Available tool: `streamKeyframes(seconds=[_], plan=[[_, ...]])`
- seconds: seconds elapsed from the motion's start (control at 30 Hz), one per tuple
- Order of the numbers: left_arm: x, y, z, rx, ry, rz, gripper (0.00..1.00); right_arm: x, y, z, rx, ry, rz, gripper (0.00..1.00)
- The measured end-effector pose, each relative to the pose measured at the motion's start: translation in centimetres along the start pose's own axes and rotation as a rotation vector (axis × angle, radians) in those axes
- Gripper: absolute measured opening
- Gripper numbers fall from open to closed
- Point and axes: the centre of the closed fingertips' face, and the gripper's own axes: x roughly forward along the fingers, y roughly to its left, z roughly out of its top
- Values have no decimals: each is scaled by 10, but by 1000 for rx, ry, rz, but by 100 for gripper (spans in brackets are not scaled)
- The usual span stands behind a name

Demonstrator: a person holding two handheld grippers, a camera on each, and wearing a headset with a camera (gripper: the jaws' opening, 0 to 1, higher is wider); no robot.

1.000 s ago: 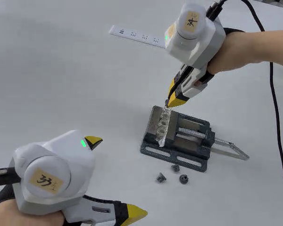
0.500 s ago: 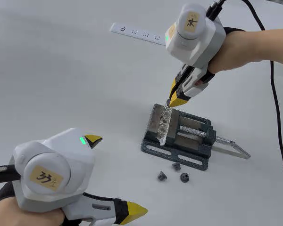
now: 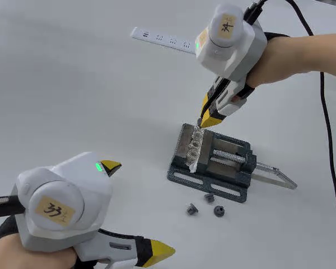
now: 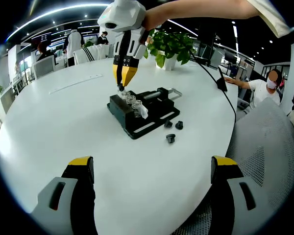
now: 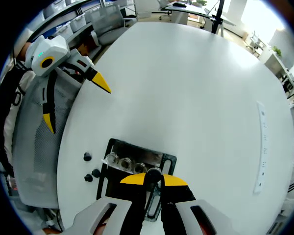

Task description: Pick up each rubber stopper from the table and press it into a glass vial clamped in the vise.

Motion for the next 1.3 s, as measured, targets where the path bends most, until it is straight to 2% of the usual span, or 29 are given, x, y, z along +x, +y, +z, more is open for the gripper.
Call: streamKeyframes(seconds=[0.3, 0.4, 0.9, 0.97, 1.0, 1.23, 1.3], plan=[[0, 1, 2, -7, -5, 5, 98, 1, 0, 1, 9, 35, -19, 5], [0, 0, 2, -3, -4, 0, 98, 2, -5, 0, 44, 49, -26, 5], [0, -1, 1, -3, -5, -6, 98, 4, -7, -1, 241, 59, -60, 5], [0, 0, 1, -2, -5, -5, 98, 4, -6, -1, 219, 62, -65, 5], [0, 0, 1, -2, -6, -5, 98, 4, -5, -1, 234, 63, -69, 6], [0, 0, 1, -3, -7, -4, 98, 4, -6, -2, 157, 76, -73, 7], [0, 0, 1, -2, -7, -4, 98, 4, -6, -2, 166, 75, -73, 7]])
